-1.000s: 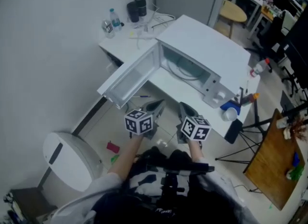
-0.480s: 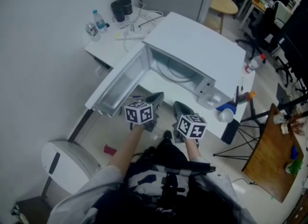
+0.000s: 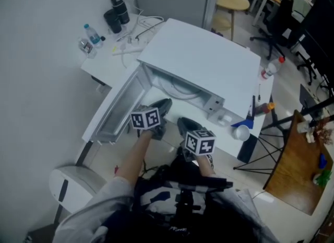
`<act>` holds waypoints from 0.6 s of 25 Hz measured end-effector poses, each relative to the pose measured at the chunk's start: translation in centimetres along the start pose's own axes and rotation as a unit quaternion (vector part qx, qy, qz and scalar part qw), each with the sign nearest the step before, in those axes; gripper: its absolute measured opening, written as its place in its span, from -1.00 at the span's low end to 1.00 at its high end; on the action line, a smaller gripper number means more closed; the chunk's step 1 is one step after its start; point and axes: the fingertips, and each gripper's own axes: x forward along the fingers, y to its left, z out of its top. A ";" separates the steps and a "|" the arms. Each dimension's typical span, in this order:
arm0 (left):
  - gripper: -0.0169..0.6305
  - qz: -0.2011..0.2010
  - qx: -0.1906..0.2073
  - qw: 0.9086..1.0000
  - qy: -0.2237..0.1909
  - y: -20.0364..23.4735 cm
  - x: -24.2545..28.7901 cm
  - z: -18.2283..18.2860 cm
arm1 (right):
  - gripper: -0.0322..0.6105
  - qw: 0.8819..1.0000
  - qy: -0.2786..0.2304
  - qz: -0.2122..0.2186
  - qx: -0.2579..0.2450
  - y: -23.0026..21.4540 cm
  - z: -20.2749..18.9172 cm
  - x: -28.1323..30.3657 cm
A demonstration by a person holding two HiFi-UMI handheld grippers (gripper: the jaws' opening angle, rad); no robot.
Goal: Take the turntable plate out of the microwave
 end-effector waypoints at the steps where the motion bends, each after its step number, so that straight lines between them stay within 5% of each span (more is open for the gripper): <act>1: -0.72 0.000 -0.009 1.000 0.000 0.3 0.4 0.1 | -0.68 1.000 0.002 0.001 0.006 -0.3 -0.1 0.2; 6: -0.32 -0.016 -0.100 0.995 0.014 1.7 2.4 -0.3 | -0.68 1.000 0.008 0.001 0.025 -1.3 -0.2 1.0; 11: -0.30 -0.026 -0.215 0.976 -0.033 3.1 3.5 0.7 | -0.68 1.000 0.012 0.002 0.026 -1.8 -0.3 1.5; 15: -0.30 -0.035 -0.229 0.973 -0.026 3.3 5.0 1.2 | -0.68 0.999 0.015 -0.005 0.029 -2.7 -0.5 1.4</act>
